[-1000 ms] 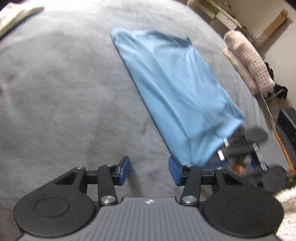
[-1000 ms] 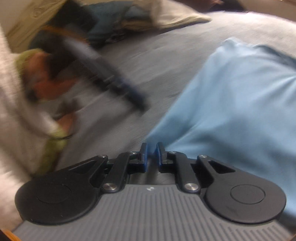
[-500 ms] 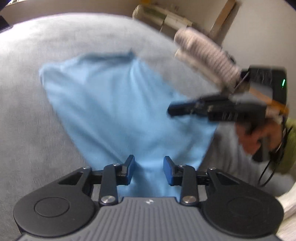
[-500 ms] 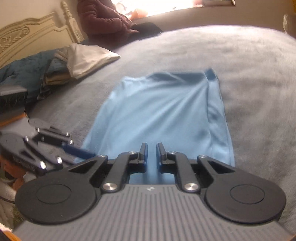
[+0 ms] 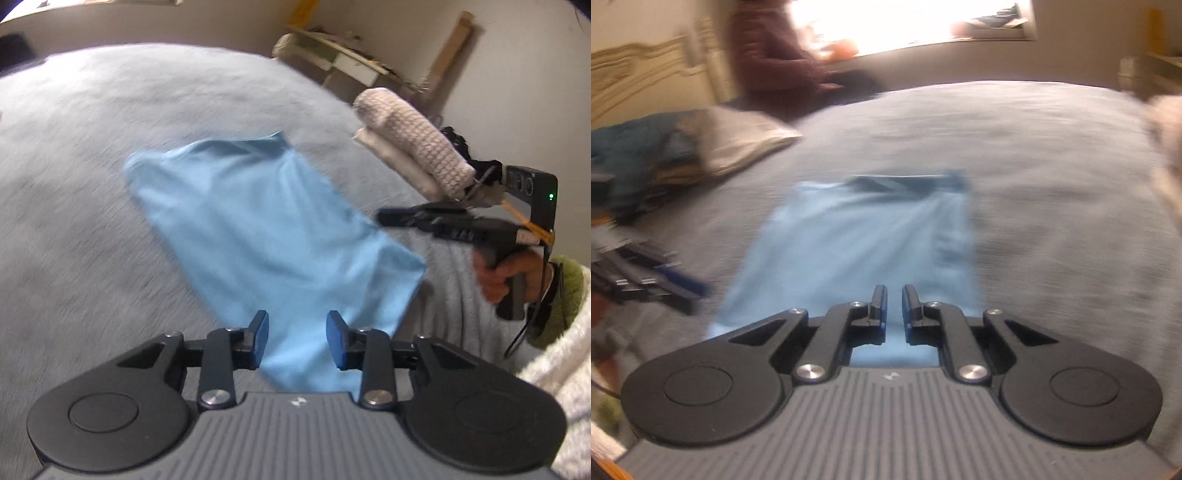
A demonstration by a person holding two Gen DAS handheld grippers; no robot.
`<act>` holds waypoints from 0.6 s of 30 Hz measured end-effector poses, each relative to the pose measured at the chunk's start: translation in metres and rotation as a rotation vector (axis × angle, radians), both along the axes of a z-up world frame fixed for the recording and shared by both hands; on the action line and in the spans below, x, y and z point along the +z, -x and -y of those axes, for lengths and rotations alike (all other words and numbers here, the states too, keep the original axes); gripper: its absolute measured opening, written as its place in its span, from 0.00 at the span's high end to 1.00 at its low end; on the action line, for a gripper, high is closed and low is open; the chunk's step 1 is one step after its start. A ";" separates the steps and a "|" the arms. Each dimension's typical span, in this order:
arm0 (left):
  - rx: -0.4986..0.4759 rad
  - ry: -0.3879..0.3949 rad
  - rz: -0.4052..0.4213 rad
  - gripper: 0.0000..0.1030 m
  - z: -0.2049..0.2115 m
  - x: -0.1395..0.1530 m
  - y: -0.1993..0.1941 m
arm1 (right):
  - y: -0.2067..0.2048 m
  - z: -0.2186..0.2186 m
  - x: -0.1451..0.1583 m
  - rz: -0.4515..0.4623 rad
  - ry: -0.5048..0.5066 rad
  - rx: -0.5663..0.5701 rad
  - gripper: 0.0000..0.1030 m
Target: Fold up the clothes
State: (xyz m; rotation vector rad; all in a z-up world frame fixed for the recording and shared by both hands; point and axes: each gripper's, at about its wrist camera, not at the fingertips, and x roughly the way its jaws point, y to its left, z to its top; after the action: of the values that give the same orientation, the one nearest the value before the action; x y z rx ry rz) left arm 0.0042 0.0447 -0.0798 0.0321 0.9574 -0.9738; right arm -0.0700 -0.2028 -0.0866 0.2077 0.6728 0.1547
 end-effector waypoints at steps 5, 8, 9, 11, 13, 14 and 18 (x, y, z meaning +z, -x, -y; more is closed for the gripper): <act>-0.002 -0.126 0.015 0.76 0.014 -0.026 -0.002 | -0.013 -0.012 -0.020 -0.047 0.016 0.045 0.94; 0.047 -0.142 0.006 0.70 -0.007 -0.020 -0.001 | -0.004 0.006 -0.023 -0.062 0.048 -0.025 0.97; 0.071 -0.154 0.004 0.69 -0.014 -0.017 -0.001 | -0.002 0.009 -0.019 -0.056 0.049 -0.035 0.97; 0.092 -0.140 0.018 0.69 -0.023 -0.008 -0.001 | 0.002 0.014 -0.011 -0.042 0.052 -0.053 0.91; 0.089 -0.104 0.039 0.66 -0.022 0.001 -0.003 | 0.006 0.020 -0.003 -0.029 0.054 -0.072 0.91; 0.082 -0.087 0.048 0.65 -0.016 0.003 -0.006 | 0.007 0.022 0.001 -0.023 0.056 -0.082 0.91; 0.063 -0.064 0.053 0.65 0.019 -0.007 -0.018 | -0.031 -0.022 -0.004 -0.010 0.016 0.061 0.91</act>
State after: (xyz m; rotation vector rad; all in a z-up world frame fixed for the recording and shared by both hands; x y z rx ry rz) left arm 0.0223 0.0256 -0.0872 0.0801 0.9354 -0.8800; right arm -0.0388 -0.1808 -0.0904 0.1727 0.6908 0.2072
